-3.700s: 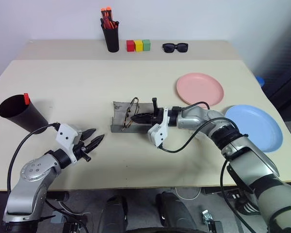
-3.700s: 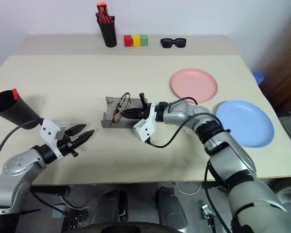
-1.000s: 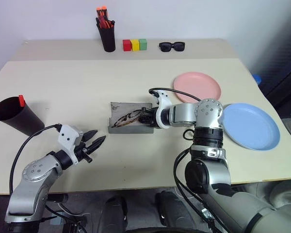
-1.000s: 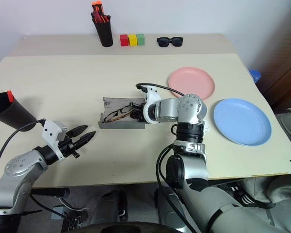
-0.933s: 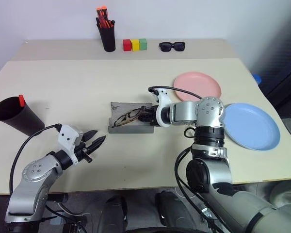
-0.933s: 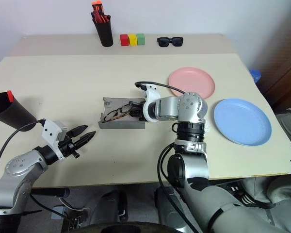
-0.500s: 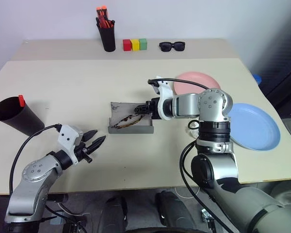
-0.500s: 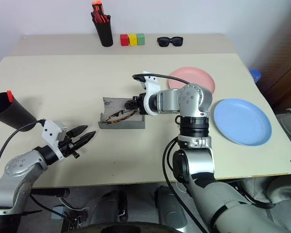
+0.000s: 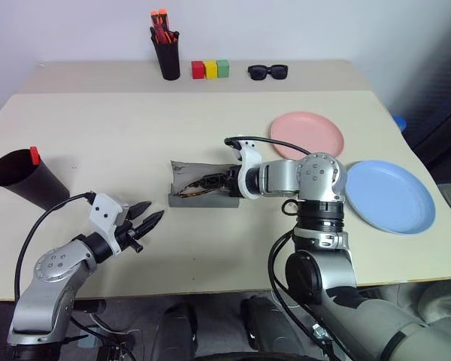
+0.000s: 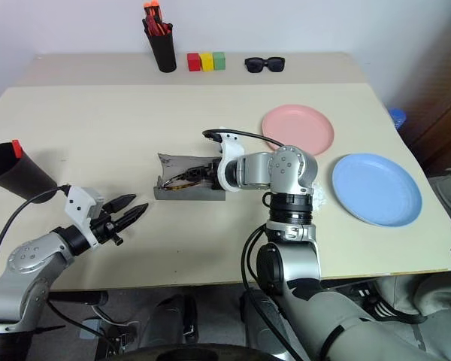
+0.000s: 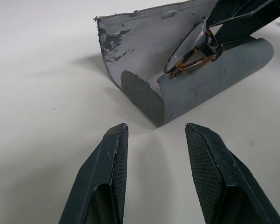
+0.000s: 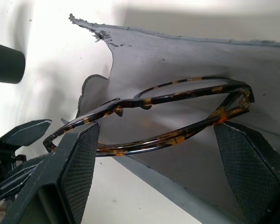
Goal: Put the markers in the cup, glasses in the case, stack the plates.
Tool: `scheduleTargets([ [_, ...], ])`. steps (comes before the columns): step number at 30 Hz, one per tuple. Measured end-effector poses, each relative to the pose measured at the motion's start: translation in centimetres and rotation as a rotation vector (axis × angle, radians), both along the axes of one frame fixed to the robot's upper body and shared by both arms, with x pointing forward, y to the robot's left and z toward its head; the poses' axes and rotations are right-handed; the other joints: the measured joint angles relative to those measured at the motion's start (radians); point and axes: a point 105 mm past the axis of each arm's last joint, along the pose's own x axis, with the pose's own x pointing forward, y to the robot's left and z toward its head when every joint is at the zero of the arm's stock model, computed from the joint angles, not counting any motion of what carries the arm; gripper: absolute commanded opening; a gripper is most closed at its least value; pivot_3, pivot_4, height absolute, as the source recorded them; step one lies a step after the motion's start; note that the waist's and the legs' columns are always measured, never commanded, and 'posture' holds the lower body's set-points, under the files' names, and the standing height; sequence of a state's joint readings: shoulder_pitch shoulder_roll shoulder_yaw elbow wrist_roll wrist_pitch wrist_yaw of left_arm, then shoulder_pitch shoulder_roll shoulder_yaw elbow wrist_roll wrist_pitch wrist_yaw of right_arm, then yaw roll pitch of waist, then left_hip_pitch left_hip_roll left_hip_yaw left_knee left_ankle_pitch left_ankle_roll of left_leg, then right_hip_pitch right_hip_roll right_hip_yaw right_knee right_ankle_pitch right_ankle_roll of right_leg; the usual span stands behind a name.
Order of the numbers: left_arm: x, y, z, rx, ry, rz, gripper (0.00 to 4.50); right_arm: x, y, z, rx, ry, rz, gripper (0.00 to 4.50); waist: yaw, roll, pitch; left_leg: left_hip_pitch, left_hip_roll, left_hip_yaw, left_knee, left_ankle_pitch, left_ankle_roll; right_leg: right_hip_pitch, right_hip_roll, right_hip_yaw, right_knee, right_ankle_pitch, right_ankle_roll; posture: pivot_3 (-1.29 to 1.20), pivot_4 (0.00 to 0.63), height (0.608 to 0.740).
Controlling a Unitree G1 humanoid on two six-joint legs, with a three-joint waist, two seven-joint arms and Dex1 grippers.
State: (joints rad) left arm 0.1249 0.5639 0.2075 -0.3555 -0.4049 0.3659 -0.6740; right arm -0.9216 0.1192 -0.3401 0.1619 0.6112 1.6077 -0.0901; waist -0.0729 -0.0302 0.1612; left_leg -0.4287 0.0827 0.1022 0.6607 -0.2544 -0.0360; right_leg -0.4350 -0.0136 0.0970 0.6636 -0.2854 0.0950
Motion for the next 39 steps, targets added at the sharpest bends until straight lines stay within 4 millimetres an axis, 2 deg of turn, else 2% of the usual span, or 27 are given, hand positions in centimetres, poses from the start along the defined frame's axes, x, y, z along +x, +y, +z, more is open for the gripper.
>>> scheduleTargets([
  [5, 0.0, 0.0, 0.0, 0.0, -0.001, 0.0, 1.95, -0.1, 0.5, -0.4, -0.007, 0.013, 0.003, 3.92, -0.001, 0.0, 0.0, 0.0, 0.0, 0.0, 0.0, 0.0, 0.0, 0.0, 0.0, 0.0, 0.0, 0.0, 0.0, 0.0, 0.15, 0.722],
  [6, 0.0, 0.0, 0.0, 0.0, -0.001, 0.0, 1.95, -0.1, 0.5, -0.4, -0.01, 0.014, 0.003, 3.69, 0.0, 0.0, 0.0, 0.0, 0.0, 0.0, -0.001, 0.0, 0.0, 0.0, 0.0, 0.0, 0.0, 0.0, 0.0, 0.0, 0.15, 0.722],
  [8, 0.0, 0.0, 0.0, 0.001, -0.001, 0.0, 1.95, 0.0, 0.6, -0.8, -0.024, 0.02, -0.003, 3.1, -0.001, 0.0, 0.0, 0.0, 0.0, 0.0, -0.001, 0.0, 0.0, 0.0, 0.0, 0.0, 0.0, 0.0, 0.0, 0.0, 0.15, 0.722],
  [14, 0.0, 0.0, 0.0, 0.001, -0.002, 0.002, 1.95, 0.6, 0.1, -1.3, -0.038, 0.03, -0.051, 0.06, -0.002, 0.0, 0.0, -0.001, 0.0, 0.0, -0.002, 0.0, 0.0, -0.001, 0.0, 0.0, -0.001, 0.0, 0.0, 0.0, 0.15, 0.722],
  [16, 0.0, 0.0, 0.0, 0.001, -0.002, 0.003, 1.95, 0.8, 0.3, -0.6, -0.028, 0.013, -0.054, 0.06, -0.003, 0.0, 0.0, -0.001, 0.0, 0.0, -0.003, 0.0, 0.0, -0.002, 0.0, 0.0, -0.001, 0.0, 0.0, 0.0, 0.15, 0.722],
  [20, 0.0, 0.1, 0.0, 0.001, -0.001, 0.005, 1.95, 0.5, 0.3, -0.6, -0.028, 0.028, -0.033, 0.06, -0.004, 0.0, 0.0, -0.002, 0.0, 0.0, -0.004, 0.0, 0.0, -0.004, 0.0, 0.001, -0.001, 0.0, 0.0, 0.0, 0.15, 0.722],
  [31, 0.0, 0.1, 0.0, 0.001, -0.002, 0.007, 1.95, 1.0, 0.5, 3.5, -0.022, -0.175, 0.073, 0.06, -0.007, 0.0, 0.0, -0.003, -0.001, 0.002, -0.008, 0.0, 0.0, -0.007, 0.0, 0.001, -0.002, 0.0, 0.0, 0.0, 0.15, 0.722],
  [37, 0.1, 0.2, 0.0, 0.002, -0.002, 0.009, 1.95, 1.3, 0.4, 7.3, -0.158, -0.563, 0.293, 0.06, -0.008, 0.0, 0.001, -0.004, -0.001, 0.002, -0.009, 0.0, 0.0, -0.007, 0.0, 0.001, -0.003, 0.0, 0.001, 0.0, 0.15, 0.722],
  [39, 0.1, 0.2, 0.0, 0.002, -0.001, 0.009, 1.95, 1.0, 0.9, 7.6, -0.211, -0.682, 0.401, 0.06, -0.011, 0.0, 0.001, -0.004, 0.0, 0.002, -0.009, 0.0, 0.0, -0.007, 0.001, 0.001, -0.003, 0.001, 0.002, 0.0, 0.15, 0.722],
])
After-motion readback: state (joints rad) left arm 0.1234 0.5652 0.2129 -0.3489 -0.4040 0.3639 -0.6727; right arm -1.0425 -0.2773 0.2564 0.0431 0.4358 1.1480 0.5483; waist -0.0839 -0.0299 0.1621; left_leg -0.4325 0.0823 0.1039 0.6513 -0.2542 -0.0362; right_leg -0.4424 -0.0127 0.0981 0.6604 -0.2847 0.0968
